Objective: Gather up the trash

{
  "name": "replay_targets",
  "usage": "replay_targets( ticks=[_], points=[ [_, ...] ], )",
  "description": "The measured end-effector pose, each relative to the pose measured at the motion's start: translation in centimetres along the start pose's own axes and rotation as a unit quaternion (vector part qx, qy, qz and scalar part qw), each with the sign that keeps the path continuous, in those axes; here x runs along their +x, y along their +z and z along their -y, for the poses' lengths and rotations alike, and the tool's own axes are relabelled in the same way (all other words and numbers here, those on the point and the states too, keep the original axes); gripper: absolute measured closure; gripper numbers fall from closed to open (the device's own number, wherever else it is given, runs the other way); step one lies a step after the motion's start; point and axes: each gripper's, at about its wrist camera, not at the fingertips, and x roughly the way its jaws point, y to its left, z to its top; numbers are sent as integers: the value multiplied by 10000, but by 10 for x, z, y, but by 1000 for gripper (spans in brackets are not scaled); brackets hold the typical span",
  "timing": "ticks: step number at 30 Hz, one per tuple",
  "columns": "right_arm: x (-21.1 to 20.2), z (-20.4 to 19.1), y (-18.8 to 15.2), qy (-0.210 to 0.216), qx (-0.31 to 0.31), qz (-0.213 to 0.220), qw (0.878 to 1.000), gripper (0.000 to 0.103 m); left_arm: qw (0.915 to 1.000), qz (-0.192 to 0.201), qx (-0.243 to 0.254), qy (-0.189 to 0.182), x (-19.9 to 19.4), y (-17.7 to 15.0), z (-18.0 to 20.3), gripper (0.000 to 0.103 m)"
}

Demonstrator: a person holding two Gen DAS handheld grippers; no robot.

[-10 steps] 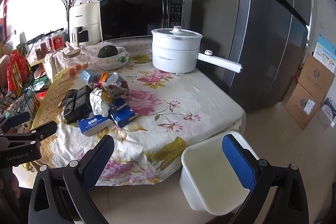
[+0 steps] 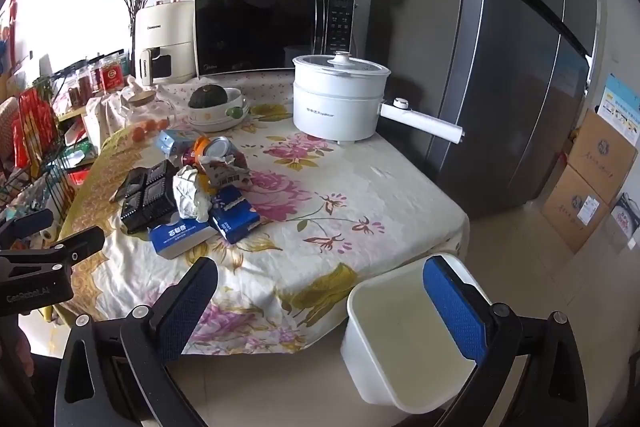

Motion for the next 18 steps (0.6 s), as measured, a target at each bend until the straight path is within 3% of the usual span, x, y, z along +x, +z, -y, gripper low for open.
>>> replay_targets(
  ticks=[18],
  points=[
    [1, 0, 2, -70, 85, 107, 9999, 0, 10000, 96, -6, 6, -5, 3, -1, 1]
  ],
)
